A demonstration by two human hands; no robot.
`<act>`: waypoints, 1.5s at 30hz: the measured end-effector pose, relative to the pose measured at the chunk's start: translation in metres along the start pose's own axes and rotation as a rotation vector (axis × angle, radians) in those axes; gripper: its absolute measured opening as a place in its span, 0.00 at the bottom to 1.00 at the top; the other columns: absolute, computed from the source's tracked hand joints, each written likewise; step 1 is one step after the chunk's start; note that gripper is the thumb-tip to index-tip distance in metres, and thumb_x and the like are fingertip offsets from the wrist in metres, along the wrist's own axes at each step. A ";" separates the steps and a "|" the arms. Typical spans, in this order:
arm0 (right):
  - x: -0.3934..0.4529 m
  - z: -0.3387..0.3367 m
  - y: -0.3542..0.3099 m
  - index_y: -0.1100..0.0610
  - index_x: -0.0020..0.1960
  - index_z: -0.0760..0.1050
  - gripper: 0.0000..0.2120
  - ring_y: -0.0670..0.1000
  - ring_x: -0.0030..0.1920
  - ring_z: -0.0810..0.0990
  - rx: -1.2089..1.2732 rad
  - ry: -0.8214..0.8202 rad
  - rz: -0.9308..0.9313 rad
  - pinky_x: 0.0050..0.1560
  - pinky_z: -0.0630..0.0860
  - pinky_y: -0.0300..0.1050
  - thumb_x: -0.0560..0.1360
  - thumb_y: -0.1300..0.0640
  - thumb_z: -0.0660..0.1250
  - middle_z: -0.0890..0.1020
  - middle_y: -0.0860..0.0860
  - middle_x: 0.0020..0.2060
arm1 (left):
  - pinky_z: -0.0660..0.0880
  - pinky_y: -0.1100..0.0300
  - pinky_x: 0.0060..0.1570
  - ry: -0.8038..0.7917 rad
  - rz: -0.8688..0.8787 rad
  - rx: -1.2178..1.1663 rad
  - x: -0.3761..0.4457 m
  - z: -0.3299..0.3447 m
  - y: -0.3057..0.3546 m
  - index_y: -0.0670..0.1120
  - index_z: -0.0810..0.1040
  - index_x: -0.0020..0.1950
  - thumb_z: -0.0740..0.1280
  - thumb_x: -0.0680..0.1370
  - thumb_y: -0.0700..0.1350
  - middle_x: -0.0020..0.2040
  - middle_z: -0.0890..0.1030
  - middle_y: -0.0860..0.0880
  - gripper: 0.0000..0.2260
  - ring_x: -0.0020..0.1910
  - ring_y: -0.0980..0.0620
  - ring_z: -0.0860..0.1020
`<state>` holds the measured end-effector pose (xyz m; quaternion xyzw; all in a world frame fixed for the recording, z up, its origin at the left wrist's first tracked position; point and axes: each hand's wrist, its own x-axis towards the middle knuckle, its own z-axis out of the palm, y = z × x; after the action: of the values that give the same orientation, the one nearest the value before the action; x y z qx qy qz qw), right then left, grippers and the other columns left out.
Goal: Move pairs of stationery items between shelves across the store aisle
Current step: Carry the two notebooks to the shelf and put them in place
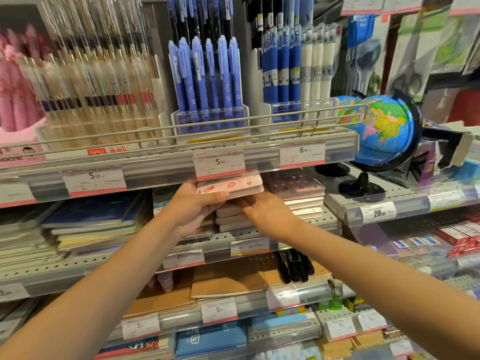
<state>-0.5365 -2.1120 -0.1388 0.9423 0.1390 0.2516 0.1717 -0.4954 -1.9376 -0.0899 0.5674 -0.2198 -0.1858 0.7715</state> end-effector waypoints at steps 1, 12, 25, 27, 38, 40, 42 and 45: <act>0.003 0.000 -0.003 0.59 0.39 0.81 0.15 0.59 0.31 0.81 0.042 -0.007 -0.010 0.29 0.78 0.45 0.53 0.63 0.79 0.82 0.56 0.30 | 0.80 0.61 0.48 0.004 -0.002 -0.009 0.001 -0.001 -0.001 0.45 0.74 0.56 0.65 0.69 0.27 0.54 0.80 0.46 0.20 0.55 0.49 0.78; -0.047 -0.023 0.031 0.58 0.72 0.60 0.32 0.50 0.66 0.67 0.814 0.162 0.466 0.69 0.62 0.47 0.74 0.44 0.61 0.69 0.51 0.68 | 0.80 0.63 0.44 0.008 -0.020 0.036 0.015 0.020 -0.015 0.48 0.72 0.51 0.66 0.69 0.26 0.49 0.80 0.47 0.19 0.50 0.50 0.79; -0.058 -0.014 0.090 0.59 0.63 0.73 0.24 0.47 0.37 0.75 1.059 0.166 0.607 0.40 0.73 0.43 0.72 0.49 0.68 0.79 0.51 0.38 | 0.74 0.72 0.36 -0.018 -0.054 0.627 0.054 0.064 -0.029 0.46 0.80 0.50 0.74 0.68 0.49 0.44 0.82 0.51 0.13 0.43 0.55 0.79; -0.061 -0.014 0.101 0.57 0.67 0.69 0.26 0.49 0.55 0.78 1.049 0.117 0.584 0.58 0.75 0.45 0.72 0.49 0.68 0.80 0.50 0.56 | 0.75 0.65 0.44 -0.025 -0.077 0.801 0.060 0.068 -0.033 0.48 0.80 0.52 0.73 0.66 0.58 0.48 0.83 0.49 0.20 0.45 0.53 0.78; -0.072 -0.001 0.119 0.59 0.69 0.66 0.28 0.50 0.64 0.72 0.973 -0.005 0.606 0.62 0.68 0.41 0.72 0.54 0.69 0.74 0.54 0.66 | 0.71 0.60 0.53 -0.092 0.000 1.062 0.058 0.089 -0.042 0.52 0.73 0.64 0.71 0.68 0.60 0.54 0.75 0.55 0.27 0.53 0.54 0.74; -0.070 -0.002 0.119 0.59 0.68 0.67 0.28 0.51 0.60 0.75 0.960 -0.023 0.613 0.60 0.71 0.43 0.72 0.54 0.70 0.75 0.53 0.63 | 0.75 0.55 0.56 -0.067 -0.031 1.134 0.059 0.088 -0.043 0.51 0.71 0.64 0.70 0.66 0.65 0.61 0.77 0.52 0.32 0.56 0.50 0.76; -0.069 -0.007 0.118 0.58 0.68 0.67 0.28 0.50 0.55 0.75 0.941 -0.053 0.621 0.56 0.71 0.42 0.71 0.52 0.70 0.75 0.51 0.59 | 0.75 0.54 0.55 -0.067 -0.039 1.195 0.057 0.088 -0.042 0.51 0.71 0.64 0.68 0.66 0.67 0.62 0.77 0.50 0.32 0.57 0.48 0.76; -0.065 -0.011 0.112 0.57 0.68 0.66 0.27 0.47 0.56 0.72 0.888 -0.018 0.640 0.56 0.68 0.41 0.72 0.53 0.70 0.74 0.48 0.58 | 0.76 0.55 0.52 -0.073 0.007 1.253 0.051 0.083 -0.040 0.50 0.72 0.62 0.68 0.68 0.65 0.59 0.78 0.49 0.29 0.56 0.48 0.77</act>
<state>-0.5769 -2.2329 -0.1139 0.9216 -0.0630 0.2005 -0.3263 -0.4995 -2.0420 -0.0999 0.9044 -0.3150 -0.0382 0.2852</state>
